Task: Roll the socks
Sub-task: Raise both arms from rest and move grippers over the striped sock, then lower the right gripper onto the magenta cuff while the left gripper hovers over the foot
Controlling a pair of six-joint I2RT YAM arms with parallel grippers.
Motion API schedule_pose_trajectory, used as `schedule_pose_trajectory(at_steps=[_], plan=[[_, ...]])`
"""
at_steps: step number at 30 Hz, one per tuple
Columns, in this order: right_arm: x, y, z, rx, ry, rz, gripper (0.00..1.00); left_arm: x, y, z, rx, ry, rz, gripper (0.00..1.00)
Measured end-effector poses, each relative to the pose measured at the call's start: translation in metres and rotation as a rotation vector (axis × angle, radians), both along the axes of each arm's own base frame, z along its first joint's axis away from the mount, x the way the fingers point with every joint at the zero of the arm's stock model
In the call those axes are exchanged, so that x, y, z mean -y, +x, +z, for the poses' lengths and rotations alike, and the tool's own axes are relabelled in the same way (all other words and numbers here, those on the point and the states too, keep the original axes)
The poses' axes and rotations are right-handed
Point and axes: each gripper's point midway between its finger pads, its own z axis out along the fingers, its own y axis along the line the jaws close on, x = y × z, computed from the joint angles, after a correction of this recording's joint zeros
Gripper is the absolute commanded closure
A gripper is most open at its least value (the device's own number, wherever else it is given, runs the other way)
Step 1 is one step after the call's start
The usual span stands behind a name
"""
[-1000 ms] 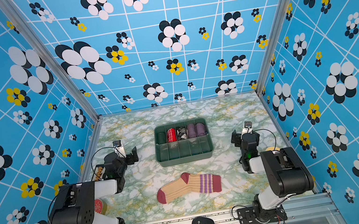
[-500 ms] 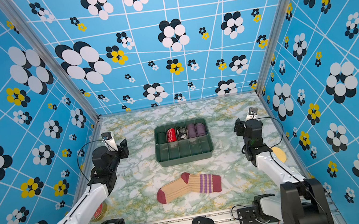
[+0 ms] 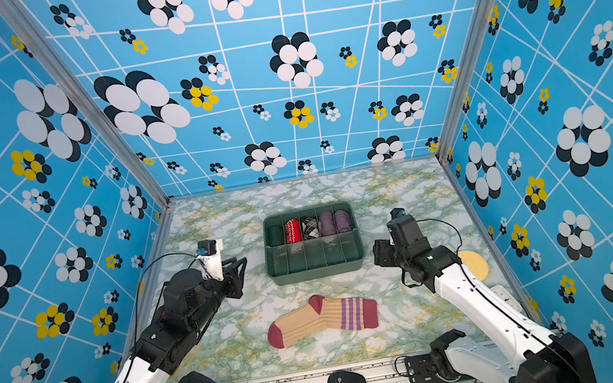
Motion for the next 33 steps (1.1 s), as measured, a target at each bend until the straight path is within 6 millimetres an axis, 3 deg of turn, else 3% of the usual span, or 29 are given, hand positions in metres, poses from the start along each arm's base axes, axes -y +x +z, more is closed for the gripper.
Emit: schedule_pose_trajectory(at_steps=[5,9,14,18,26,33], plan=[[-0.013,-0.021,-0.022,-0.120,0.028,0.010,0.54,0.027,-0.021,-0.037,-0.116,0.099,-0.067,0.71],[-0.012,-0.044,-0.054,-0.232,0.040,-0.002,0.60,0.038,-0.026,-0.064,-0.197,0.163,-0.080,0.72],[-0.015,-0.082,-0.090,-0.365,0.060,-0.005,0.62,0.054,-0.027,-0.090,-0.286,0.227,-0.101,0.74],[-0.028,-0.103,-0.097,-0.401,0.087,0.027,0.62,0.063,-0.026,-0.107,-0.333,0.261,-0.112,0.74],[-0.046,-0.127,-0.098,-0.437,0.112,0.054,0.62,0.066,-0.026,-0.113,-0.352,0.257,-0.110,0.74],[-0.043,-0.144,-0.111,-0.480,0.117,0.016,0.62,0.067,-0.026,-0.112,-0.351,0.250,-0.116,0.74]])
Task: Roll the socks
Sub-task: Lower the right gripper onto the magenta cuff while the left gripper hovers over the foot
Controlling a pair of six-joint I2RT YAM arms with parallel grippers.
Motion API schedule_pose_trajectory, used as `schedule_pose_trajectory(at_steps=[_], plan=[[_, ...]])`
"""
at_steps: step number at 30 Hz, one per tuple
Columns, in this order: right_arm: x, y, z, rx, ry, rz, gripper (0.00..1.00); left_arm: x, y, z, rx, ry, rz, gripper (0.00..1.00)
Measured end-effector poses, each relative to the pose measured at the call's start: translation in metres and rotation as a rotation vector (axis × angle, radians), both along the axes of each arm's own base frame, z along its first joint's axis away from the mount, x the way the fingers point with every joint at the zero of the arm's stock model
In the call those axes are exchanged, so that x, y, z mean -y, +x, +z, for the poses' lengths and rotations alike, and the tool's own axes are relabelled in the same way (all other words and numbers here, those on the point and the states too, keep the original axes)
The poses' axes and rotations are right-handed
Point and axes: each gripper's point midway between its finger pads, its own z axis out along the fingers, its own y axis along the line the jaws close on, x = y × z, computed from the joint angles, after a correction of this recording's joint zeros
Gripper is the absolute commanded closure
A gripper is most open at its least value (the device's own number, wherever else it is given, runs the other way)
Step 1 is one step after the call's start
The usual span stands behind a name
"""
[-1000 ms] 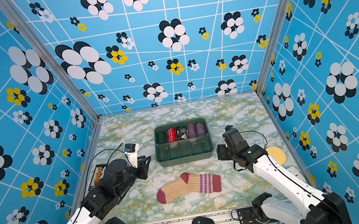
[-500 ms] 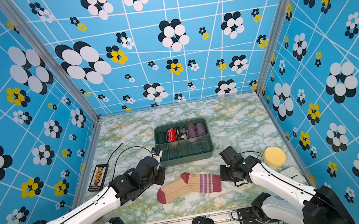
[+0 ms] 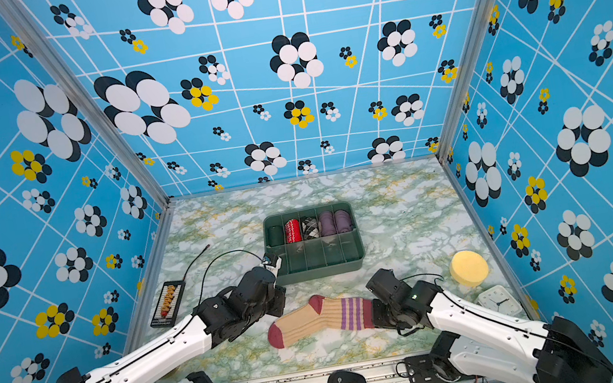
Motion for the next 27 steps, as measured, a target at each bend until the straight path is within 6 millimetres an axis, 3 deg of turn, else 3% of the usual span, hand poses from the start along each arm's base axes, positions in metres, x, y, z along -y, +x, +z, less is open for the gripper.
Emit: schedule_pose_trajectory(at_steps=[27], plan=[[-0.009,0.004,-0.009,0.002,0.068,-0.077,0.67,0.002,0.002,-0.004,-0.016,-0.011,-0.001,0.74]])
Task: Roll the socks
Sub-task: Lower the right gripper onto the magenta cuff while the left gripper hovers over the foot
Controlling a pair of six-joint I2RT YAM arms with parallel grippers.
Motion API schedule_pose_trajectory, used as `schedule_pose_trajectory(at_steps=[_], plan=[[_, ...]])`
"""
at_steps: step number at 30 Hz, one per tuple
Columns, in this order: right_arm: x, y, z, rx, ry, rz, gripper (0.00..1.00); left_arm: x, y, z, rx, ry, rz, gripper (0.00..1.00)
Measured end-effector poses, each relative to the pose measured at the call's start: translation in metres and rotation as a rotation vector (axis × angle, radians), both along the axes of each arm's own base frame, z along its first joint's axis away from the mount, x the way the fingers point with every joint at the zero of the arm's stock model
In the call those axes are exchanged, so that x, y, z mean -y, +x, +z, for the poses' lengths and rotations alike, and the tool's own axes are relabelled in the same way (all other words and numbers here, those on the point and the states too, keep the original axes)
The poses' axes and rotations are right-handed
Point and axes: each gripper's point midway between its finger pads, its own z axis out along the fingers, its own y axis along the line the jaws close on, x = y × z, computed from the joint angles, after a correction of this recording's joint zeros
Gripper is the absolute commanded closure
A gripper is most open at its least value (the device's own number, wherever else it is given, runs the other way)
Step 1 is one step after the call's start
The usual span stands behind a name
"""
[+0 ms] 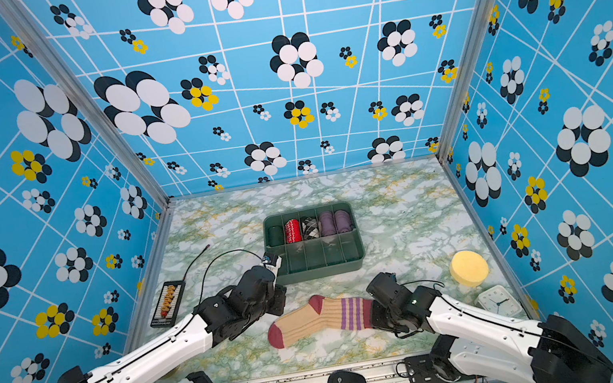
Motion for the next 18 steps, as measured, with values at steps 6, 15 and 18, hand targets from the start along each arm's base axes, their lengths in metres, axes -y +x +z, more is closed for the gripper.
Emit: schedule_pose_trajectory(at_steps=[6,15,18], plan=[[-0.0016,-0.0021,-0.0004,-0.008,0.006,-0.003,0.68,-0.0009,-0.0013,-0.0070,-0.019,0.009,-0.002,0.74],[-0.0071,-0.0013,-0.0012,-0.013,0.029,-0.008,0.71,0.0001,0.0001,-0.0085,-0.019,-0.006,-0.003,0.75],[-0.0078,-0.0005,-0.0022,-0.016,0.031,-0.015,0.77,-0.0007,0.0012,-0.0089,-0.020,-0.010,0.001,0.75]])
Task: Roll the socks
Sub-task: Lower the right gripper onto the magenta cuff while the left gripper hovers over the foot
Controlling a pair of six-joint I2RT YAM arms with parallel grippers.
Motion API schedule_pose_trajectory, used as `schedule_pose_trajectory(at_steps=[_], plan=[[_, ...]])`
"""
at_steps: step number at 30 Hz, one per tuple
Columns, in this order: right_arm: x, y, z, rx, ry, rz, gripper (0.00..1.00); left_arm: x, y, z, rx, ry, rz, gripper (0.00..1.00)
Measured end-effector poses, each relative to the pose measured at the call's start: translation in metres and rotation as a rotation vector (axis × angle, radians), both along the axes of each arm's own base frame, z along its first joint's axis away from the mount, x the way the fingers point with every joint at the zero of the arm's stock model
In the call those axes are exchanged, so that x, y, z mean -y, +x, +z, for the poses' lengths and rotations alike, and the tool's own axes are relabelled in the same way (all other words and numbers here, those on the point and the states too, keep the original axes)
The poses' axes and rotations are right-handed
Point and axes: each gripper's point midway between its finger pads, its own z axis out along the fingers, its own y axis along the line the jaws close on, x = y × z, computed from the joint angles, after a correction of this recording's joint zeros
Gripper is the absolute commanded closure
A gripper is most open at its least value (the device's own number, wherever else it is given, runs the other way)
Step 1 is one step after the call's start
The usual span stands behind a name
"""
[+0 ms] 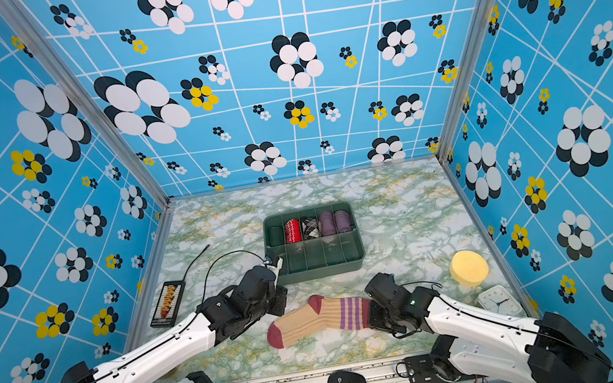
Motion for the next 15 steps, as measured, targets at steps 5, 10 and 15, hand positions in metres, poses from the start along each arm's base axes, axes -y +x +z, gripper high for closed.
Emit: schedule_pose_trajectory(at_steps=[5,10,15], plan=[[-0.001,0.001,-0.002,-0.003,0.004,-0.010,0.87,-0.003,0.000,-0.004,-0.011,0.000,0.006,0.75],[-0.001,0.001,-0.002,-0.002,0.004,-0.011,0.91,-0.004,0.001,-0.008,-0.020,-0.002,0.010,0.75],[-0.002,0.002,-0.002,-0.002,-0.002,-0.001,1.00,-0.004,0.002,-0.011,-0.032,-0.002,0.008,0.75]])
